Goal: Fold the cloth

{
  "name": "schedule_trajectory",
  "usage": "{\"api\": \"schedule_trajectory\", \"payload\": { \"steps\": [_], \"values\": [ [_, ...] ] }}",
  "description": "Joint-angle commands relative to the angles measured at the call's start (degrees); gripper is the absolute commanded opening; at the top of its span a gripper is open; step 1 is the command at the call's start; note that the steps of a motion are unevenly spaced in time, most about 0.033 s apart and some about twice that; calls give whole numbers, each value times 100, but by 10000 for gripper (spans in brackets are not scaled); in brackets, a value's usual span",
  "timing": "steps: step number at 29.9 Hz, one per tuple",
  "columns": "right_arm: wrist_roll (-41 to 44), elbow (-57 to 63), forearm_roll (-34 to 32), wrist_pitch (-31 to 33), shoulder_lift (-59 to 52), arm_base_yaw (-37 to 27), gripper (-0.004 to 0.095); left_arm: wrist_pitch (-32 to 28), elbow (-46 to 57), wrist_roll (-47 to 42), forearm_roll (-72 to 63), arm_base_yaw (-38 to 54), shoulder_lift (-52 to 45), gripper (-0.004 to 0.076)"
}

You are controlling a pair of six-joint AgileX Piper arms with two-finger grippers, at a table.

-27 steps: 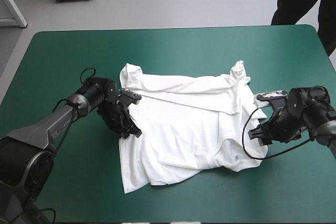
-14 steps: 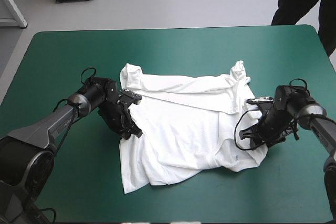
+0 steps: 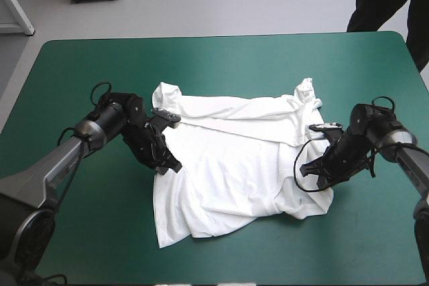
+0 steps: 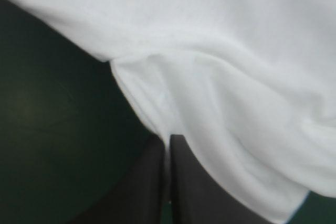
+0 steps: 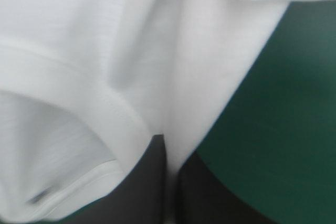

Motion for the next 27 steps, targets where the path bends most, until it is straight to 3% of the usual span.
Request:
{"api": "schedule_trajectory", "payload": {
  "steps": [1, 5, 14, 22, 27],
  "values": [
    [182, -733, -178, 326, -1039, -1, -3, 533, -533, -142, -344, -34, -987, -22],
    [497, -1825, -510, 521, -1840, -1, -3, 505, -1355, -261, -366, -34, -1852, -22],
    [748, -4141, -315, 521, -2579, -1, -3, 495, -3779, -247, -330, -34, -3060, -22],
    [863, -5893, -312, 521, -2922, 9, -3, 495, -5621, -299, -828, -34, -3254, -22],
    [889, -6353, -105, 521, -3149, 9, -3, 495, -5972, -729, -988, -21, -3263, -22]
  ]
}}
